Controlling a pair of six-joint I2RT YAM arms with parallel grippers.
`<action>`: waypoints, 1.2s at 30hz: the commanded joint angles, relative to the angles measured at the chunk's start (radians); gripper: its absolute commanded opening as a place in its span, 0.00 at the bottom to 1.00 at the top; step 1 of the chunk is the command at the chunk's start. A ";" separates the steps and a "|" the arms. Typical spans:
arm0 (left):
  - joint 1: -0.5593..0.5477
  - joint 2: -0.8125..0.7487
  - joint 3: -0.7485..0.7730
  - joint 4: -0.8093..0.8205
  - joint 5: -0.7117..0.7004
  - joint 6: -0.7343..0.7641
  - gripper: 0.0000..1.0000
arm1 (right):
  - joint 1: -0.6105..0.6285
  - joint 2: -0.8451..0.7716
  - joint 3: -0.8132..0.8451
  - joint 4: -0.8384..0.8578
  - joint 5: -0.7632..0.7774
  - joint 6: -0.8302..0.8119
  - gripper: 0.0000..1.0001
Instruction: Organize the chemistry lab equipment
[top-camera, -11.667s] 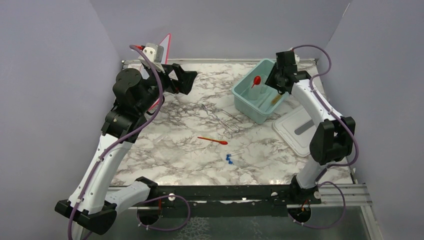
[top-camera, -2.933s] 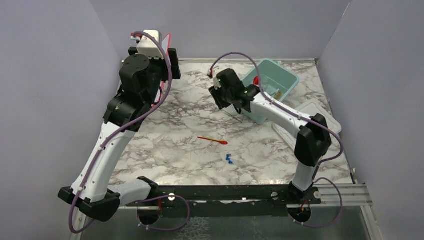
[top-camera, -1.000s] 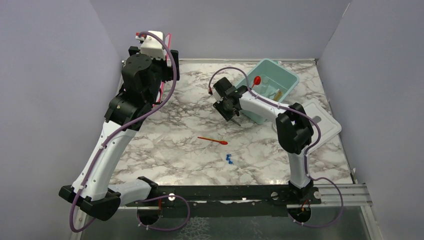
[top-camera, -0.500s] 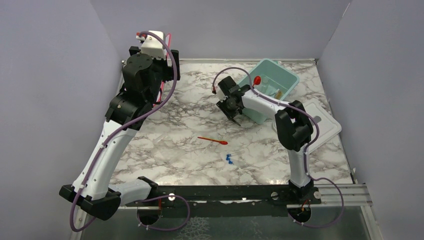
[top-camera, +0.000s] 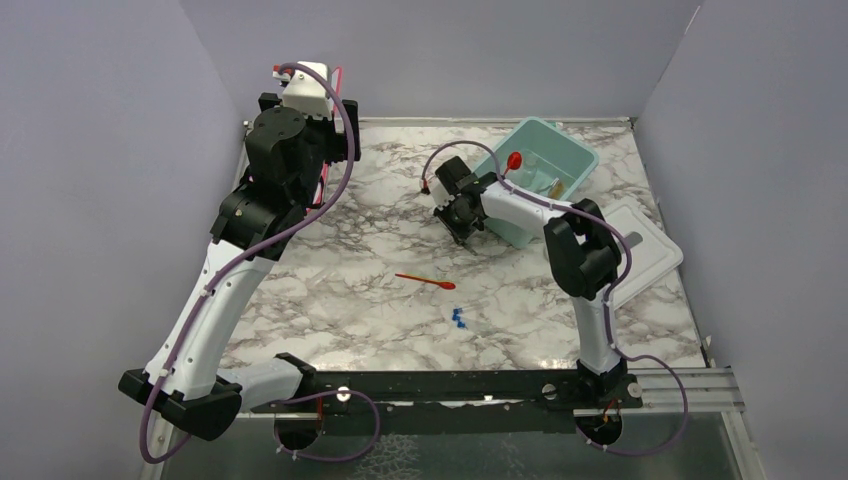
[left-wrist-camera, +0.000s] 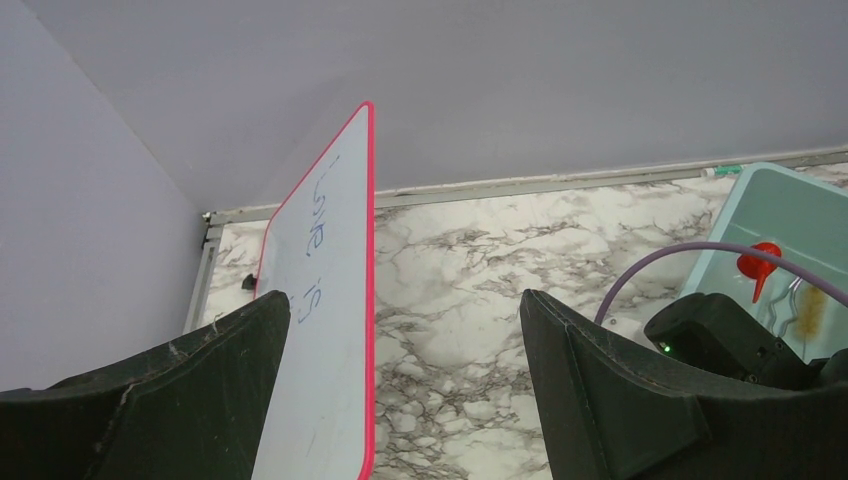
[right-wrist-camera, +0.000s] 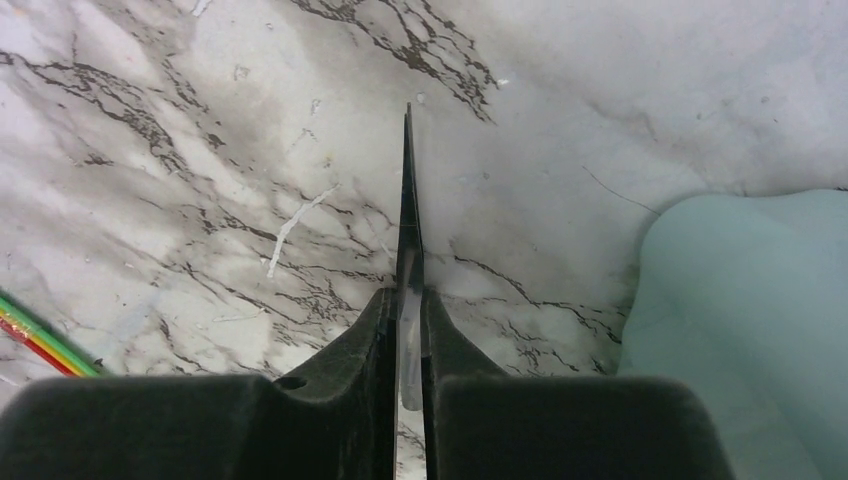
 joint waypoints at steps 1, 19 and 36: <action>0.001 -0.007 0.002 0.002 0.018 -0.011 0.89 | 0.000 -0.009 0.003 -0.004 -0.062 -0.006 0.12; 0.000 -0.024 -0.005 0.004 0.090 -0.057 0.88 | -0.025 -0.446 0.025 0.247 0.107 0.337 0.09; 0.000 -0.017 -0.026 0.032 0.283 -0.117 0.89 | -0.384 -0.516 -0.134 0.135 0.472 0.853 0.10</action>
